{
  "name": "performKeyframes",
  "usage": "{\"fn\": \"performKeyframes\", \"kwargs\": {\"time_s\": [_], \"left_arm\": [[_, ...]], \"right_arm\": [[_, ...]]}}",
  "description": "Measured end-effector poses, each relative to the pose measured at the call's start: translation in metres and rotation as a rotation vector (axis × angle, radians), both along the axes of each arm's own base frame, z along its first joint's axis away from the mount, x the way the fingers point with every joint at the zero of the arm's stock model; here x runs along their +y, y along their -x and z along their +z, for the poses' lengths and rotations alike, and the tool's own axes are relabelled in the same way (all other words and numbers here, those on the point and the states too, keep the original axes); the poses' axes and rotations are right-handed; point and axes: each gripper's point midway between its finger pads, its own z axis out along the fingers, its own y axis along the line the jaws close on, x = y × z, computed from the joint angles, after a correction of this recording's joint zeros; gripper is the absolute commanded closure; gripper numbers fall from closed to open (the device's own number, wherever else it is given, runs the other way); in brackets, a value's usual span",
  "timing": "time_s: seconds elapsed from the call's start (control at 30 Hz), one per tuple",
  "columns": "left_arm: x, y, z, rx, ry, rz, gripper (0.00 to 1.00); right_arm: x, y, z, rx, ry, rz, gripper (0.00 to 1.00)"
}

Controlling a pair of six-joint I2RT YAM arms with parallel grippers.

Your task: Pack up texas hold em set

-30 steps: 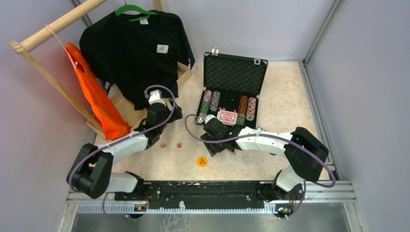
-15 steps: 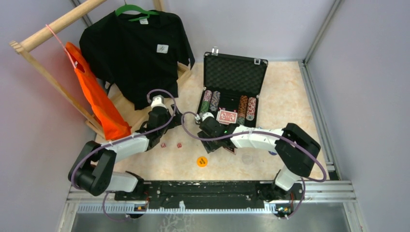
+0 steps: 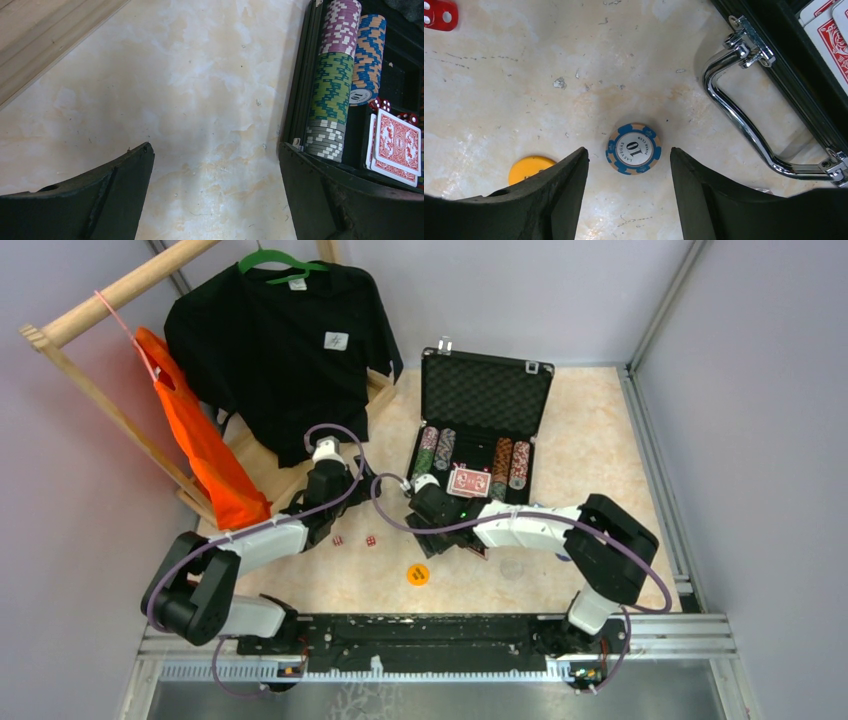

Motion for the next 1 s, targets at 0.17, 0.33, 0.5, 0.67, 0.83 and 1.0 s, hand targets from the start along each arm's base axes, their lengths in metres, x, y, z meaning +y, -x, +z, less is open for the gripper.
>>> {"fn": "performKeyframes", "kwargs": {"time_s": [0.17, 0.33, 0.5, 0.67, 0.83, 1.0], "left_arm": [[0.0, 0.001, -0.001, 0.006, -0.003, 0.0, 0.01], [0.001, 0.002, -0.003, 0.014, -0.005, -0.001, 0.01], [0.0, 0.003, -0.003, 0.016, -0.002, -0.008, 0.01], [-0.001, 0.003, -0.003, 0.017, 0.0, -0.011, 0.01], [-0.001, 0.003, -0.003, 0.017, 0.0, -0.012, 0.01], [-0.002, 0.003, -0.003, 0.019, 0.002, -0.016, 0.01]], "right_arm": [[0.003, 0.004, -0.004, -0.003, 0.01, 0.012, 0.4], [0.002, 0.007, -0.016, 0.008, 0.035, 0.002, 0.41], [0.002, 0.006, -0.017, 0.002, 0.033, -0.01, 0.48], [0.001, 0.005, -0.016, -0.006, 0.032, -0.016, 0.57], [0.002, 0.005, -0.016, -0.005, 0.028, -0.023, 0.66], [0.001, 0.005, -0.015, -0.002, 0.025, -0.03, 0.68]]}}
